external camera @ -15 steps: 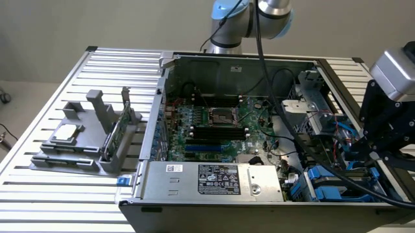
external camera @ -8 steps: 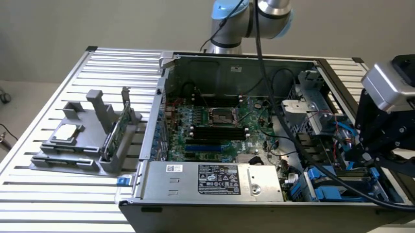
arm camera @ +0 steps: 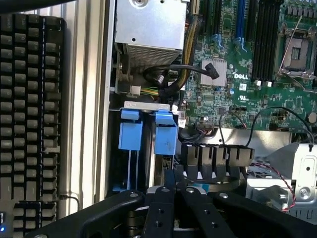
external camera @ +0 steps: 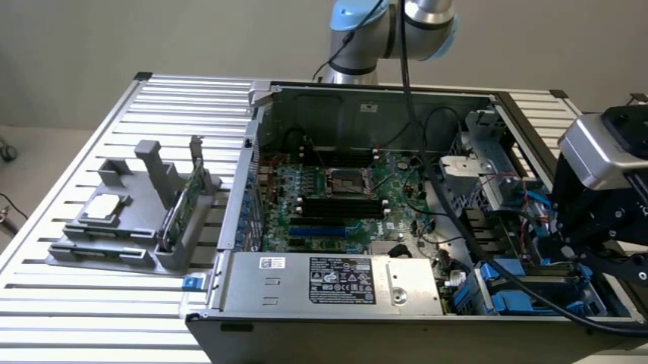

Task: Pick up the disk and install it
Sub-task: 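Insert the disk into the insertion slot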

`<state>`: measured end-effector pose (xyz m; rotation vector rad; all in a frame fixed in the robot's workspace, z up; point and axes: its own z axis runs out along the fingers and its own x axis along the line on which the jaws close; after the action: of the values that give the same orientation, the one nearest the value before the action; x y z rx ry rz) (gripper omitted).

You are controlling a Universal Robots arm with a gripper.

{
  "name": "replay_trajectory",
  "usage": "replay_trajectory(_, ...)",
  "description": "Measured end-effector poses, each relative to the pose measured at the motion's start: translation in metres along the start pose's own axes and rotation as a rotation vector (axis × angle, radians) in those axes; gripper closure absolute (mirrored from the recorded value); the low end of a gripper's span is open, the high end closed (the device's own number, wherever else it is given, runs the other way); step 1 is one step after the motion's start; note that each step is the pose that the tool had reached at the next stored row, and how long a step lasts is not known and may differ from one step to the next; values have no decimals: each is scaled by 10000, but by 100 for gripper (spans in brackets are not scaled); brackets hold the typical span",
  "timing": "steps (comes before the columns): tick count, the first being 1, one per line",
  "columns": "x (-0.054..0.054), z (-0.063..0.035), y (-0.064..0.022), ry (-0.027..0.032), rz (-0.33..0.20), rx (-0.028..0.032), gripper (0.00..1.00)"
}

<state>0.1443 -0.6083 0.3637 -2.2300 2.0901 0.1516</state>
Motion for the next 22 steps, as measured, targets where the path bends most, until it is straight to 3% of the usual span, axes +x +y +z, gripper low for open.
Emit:
replay_trajectory(17,35,309,-28,-4,-105,-13,89)
replay_trajectory(22,38,333,-28,2,-106,-13,89)
